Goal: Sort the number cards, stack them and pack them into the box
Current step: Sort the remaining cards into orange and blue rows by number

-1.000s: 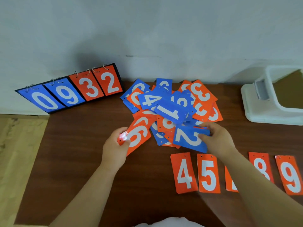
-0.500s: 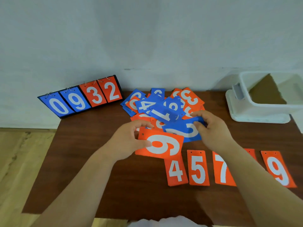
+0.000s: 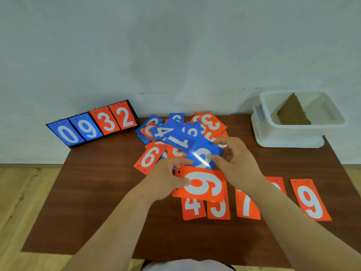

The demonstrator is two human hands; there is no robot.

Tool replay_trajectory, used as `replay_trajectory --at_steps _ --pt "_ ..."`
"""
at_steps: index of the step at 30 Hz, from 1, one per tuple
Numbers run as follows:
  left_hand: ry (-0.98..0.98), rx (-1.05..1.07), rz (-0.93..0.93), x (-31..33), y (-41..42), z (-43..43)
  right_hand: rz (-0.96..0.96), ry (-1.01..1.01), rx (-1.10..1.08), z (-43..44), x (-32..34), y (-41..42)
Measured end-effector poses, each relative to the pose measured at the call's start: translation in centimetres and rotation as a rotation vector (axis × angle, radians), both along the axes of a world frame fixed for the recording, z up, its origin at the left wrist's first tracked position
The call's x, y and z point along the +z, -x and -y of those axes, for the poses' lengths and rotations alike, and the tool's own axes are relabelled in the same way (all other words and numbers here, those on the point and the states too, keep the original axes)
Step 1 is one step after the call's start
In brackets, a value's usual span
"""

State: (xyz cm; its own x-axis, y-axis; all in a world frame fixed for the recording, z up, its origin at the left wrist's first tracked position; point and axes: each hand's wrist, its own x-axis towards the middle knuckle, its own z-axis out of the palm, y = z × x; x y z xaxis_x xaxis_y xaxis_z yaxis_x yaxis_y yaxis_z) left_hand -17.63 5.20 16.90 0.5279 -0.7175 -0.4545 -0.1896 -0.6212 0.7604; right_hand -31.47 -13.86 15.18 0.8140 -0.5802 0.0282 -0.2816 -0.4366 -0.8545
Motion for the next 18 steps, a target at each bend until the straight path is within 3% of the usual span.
replay_trajectory --at_steps 4,10,14,18 --pt "0.121 0.254 -0.047 -1.0 -0.4 -1.3 -0.163 -0.255 0.028 -1.5 -1.4 -0.1" --pt "0.194 0.405 -0.089 -3.4 -3.7 -5.2 -0.265 -0.307 0.141 -4.4 -2.4 -4.4" --pt "0.222 0.554 0.025 -6.0 -8.5 -9.9 -0.268 -0.328 -0.034 -6.6 -3.7 -8.1" --pt "0.120 0.517 0.071 -7.9 -13.6 -15.6 -0.223 -0.390 -0.204 -10.2 -5.6 -11.5"
